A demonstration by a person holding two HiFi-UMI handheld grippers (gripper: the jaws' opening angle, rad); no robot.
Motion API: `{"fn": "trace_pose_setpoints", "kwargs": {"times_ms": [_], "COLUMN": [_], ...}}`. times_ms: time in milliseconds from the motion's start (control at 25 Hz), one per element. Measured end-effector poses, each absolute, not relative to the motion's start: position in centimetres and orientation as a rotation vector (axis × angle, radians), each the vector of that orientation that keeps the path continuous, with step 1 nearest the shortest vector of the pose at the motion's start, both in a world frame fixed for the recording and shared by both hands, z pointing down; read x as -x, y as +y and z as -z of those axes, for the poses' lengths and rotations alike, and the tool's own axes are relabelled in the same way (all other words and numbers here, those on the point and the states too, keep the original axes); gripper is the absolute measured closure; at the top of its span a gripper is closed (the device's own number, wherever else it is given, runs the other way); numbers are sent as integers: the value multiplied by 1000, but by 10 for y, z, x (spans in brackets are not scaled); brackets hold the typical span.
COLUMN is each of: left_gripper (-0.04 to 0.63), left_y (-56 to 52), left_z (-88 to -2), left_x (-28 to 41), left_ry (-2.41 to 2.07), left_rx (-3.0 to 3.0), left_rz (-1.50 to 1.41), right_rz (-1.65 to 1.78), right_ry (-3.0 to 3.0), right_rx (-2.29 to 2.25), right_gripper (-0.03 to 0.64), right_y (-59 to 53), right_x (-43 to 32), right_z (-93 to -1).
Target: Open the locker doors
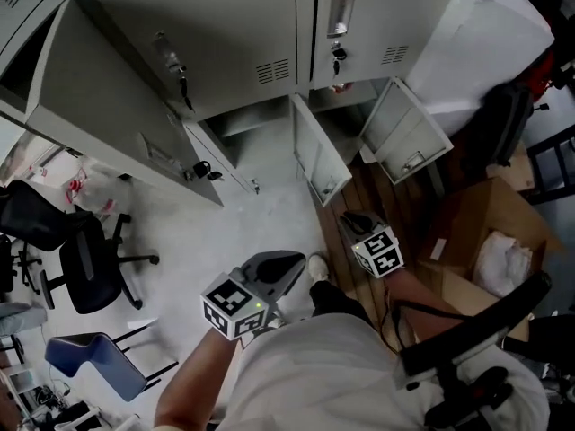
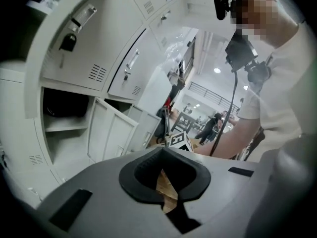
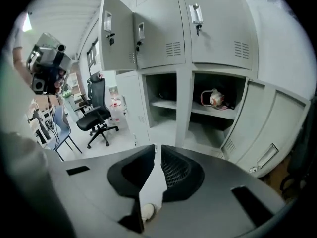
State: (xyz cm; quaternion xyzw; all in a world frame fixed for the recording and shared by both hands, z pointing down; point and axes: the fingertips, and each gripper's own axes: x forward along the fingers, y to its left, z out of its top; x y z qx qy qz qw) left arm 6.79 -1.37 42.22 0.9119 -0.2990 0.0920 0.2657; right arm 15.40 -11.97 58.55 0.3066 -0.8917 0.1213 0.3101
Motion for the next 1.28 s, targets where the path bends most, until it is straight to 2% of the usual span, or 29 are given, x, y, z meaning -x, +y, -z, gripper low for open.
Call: {"fn": "trace_pose_setpoints", "kwargs": {"times_ms": [720,1280], "left_gripper": [584,584], "left_y": [154,211], "left_z": [-347,-345], "left_x": [54,75], "left_ry": [-823,-843], "left_rx": [-2579,-2577], "left_rz": [-155,-134], "right_rz": [-283,-251], "right_ry": [-2593,-2642], "right_rx": [-849,-752], "right_gripper": [586,591], "right_y": [63,133], "right_x": [-22,21], "right_z": [-404,-378]}}
